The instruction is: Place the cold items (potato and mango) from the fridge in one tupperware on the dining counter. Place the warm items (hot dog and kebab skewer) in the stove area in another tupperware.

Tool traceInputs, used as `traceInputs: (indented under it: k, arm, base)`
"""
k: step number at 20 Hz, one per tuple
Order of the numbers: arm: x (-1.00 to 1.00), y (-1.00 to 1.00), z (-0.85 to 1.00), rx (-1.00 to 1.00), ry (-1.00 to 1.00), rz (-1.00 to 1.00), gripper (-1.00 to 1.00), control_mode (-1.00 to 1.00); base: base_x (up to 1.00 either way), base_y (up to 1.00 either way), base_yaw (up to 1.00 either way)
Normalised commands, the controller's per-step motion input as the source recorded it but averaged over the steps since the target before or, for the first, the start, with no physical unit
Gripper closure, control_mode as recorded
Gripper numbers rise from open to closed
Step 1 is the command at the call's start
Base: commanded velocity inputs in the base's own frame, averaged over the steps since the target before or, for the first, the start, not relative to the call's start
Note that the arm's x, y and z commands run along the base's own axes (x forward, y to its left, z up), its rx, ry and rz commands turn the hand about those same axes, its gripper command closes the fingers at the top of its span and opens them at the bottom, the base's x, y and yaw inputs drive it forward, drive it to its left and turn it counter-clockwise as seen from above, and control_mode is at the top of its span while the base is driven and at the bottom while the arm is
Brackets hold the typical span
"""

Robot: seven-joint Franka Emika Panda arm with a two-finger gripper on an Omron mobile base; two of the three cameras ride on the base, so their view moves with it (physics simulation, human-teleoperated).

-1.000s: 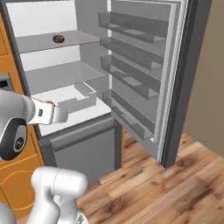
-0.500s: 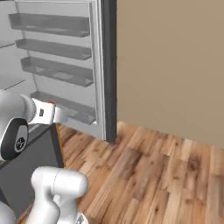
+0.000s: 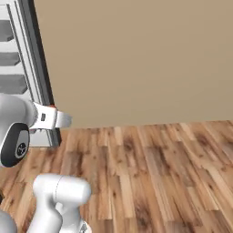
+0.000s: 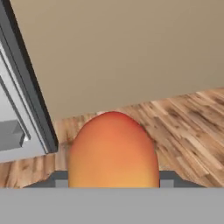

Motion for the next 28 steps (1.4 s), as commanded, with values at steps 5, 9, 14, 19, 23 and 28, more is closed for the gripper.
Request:
traceInputs:
  k: [5, 9, 14, 19, 23, 28]
  arm:
    - [0.0, 0.0, 0.0, 0.0, 0.0, 0.0, 1.0, 1.0]
    - [0.0, 0.0, 0.0, 0.0, 0.0, 0.0, 1.0, 1.0]
    - [0.0, 0.0, 0.0, 0.0, 0.0, 0.0, 1.0, 1.0]
    - [0.0, 0.0, 0.0, 0.0, 0.0, 0.0, 1.0, 1.0]
    - [0.0, 0.0, 0.0, 0.0, 0.0, 0.0, 1.0, 1.0]
    - [0.0, 0.0, 0.0, 0.0, 0.0, 0.0, 1.0, 1.0]
  base:
    - [-0.15, 0.22, -0.84]
    - [-0.12, 0.18, -0.83]
    - [-0.07, 0.18, -0.82]
    - [-0.04, 0.15, -0.79]
    - [0.0, 0.17, -0.72]
    - [0.16, 0.55, -0.57]
